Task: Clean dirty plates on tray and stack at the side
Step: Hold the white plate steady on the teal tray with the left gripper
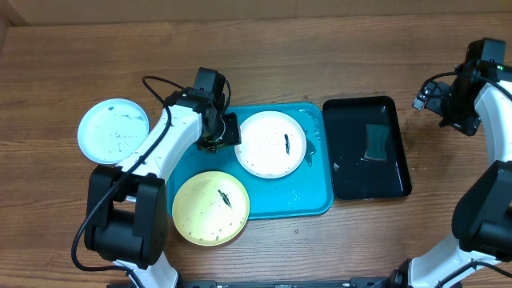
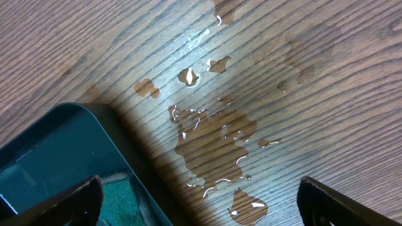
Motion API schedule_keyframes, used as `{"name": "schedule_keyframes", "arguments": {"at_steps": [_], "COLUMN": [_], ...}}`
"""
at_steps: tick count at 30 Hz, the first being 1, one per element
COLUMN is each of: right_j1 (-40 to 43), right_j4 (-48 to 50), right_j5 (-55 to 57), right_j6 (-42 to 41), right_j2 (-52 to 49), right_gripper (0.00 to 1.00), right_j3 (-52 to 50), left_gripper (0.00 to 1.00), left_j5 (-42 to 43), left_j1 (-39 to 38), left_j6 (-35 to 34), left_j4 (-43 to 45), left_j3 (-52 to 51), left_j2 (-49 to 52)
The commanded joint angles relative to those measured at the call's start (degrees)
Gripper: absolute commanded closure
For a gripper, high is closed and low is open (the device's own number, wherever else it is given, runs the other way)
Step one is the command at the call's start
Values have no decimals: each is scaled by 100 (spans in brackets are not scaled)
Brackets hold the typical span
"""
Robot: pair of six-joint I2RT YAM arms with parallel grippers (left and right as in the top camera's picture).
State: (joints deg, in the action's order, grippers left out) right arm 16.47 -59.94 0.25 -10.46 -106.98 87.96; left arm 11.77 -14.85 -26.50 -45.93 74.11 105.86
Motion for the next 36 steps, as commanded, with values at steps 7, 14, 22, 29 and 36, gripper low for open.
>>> {"name": "schedule_keyframes", "arguments": {"at_steps": [7, 14, 22, 29, 36], "right_j1": [15, 15, 15, 15, 15], "right_j4": [26, 26, 26, 28, -31], "right_j5": [11, 11, 11, -17, -944], "right_j6": [-26, -28, -26, -28, -28], "right_j2": [133, 133, 133, 133, 133], "right_gripper": [0, 0, 0, 0, 0], "right_j3": [127, 127, 127, 127, 127], "left_gripper": [67, 68, 74, 74, 72], "left_j5": [-881, -872, -769, -726, -726], "left_j1": [-245, -254, -256, -350, -501], "left_j6": [120, 120, 122, 313, 404], "left_j4": [118, 542, 619, 774, 776], "left_j3": [-44, -302, -444, -476, -476], "left_j2": [-20, -20, -20, -20, -15]}}
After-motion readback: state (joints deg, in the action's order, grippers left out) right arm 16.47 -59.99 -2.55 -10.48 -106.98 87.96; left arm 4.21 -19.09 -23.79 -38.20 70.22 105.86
